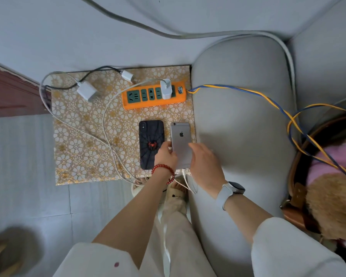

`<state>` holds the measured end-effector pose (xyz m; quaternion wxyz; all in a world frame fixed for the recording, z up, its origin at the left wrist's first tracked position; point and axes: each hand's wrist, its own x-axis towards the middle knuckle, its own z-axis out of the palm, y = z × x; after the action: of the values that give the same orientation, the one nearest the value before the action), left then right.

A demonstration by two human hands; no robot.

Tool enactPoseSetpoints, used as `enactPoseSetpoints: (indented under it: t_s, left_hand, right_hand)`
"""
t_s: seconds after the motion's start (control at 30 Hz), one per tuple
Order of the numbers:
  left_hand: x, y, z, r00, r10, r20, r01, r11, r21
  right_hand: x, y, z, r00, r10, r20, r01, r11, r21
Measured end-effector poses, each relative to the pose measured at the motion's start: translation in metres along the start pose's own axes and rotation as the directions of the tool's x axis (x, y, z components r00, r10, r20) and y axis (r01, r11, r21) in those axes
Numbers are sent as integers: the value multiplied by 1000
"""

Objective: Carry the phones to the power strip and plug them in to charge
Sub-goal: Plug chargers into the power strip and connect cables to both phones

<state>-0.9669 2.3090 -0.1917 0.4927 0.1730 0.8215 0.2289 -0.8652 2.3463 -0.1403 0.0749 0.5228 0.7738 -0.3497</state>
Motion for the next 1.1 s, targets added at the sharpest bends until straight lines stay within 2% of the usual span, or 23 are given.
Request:
enactPoseSetpoints:
  t_s: [0.07, 0.17, 0.23, 0.33, 0.43, 0.47, 0.53, 0.6, 0.67, 0.73, 0.8, 0.87, 0.93, 1.0, 1.03, 1.1]
  left_hand:
    - [-2, 3, 2, 1000, 16, -15, -15, 998, 65]
    - [-9, 4, -6, 990, 139, -35, -127, 966, 226]
    - [-9, 4, -22, 976, 201, -82, -177, 956, 232]
    - [-3, 7, -59, 922, 274, -273, -231, 957, 178]
    - [15, 7, -104, 789, 332, -517, -226, 939, 258]
    - [23, 6, -117, 784, 320, -531, -187, 939, 290]
    - [38, 4, -135, 863, 234, -448, -77, 937, 340]
    - [46, 1, -143, 939, 164, -301, -23, 906, 422]
    - [43, 0, -147, 965, 194, -175, -111, 912, 396]
    - [28, -1, -150, 962, 258, -89, -220, 925, 310]
    - [8, -1, -156, 965, 260, 42, -263, 956, 133]
    - [-14, 1, -160, 951, 218, 219, -187, 970, -154]
    - [-33, 3, -157, 905, 198, 376, -81, 949, -306]
    - [-46, 7, -144, 831, 176, 527, -16, 956, -293]
    - [-51, 10, -136, 780, 156, 606, -15, 973, -232]
    - [-54, 15, -123, 694, 113, 711, -150, 989, -10]
  right_hand:
    - [3, 0, 0, 1000, -3, 10, 3, 1000, 12]
    - [8, -3, 0, 999, 5, 35, -5, 1000, 17]
    - [11, -6, 0, 999, 1, 39, -2, 1000, 31]
    - [17, -13, -1, 999, 5, 47, -9, 996, 88]
    - [24, -25, -2, 999, 16, 32, -20, 987, 158]
    - [27, -31, -2, 1000, 12, 13, -14, 983, 183]
    - [32, -42, -2, 1000, 11, -8, -9, 966, 257]
    - [41, -55, -3, 997, 73, 38, -82, 907, 414]
    - [49, -70, -6, 971, 173, 165, -239, 733, 637]
    - [54, -83, -10, 945, 181, 272, -326, 577, 749]
    - [55, -93, -13, 943, 119, 311, -328, 497, 804]
    - [54, -99, -18, 943, 54, 328, -324, 377, 868]
    - [51, -98, -26, 943, -18, 333, -314, 291, 904]
    - [43, -91, -38, 938, -70, 339, -304, 299, 904]
    - [38, -84, -44, 938, -53, 343, -303, 357, 883]
    - [33, -65, -53, 951, 48, 305, -274, 585, 763]
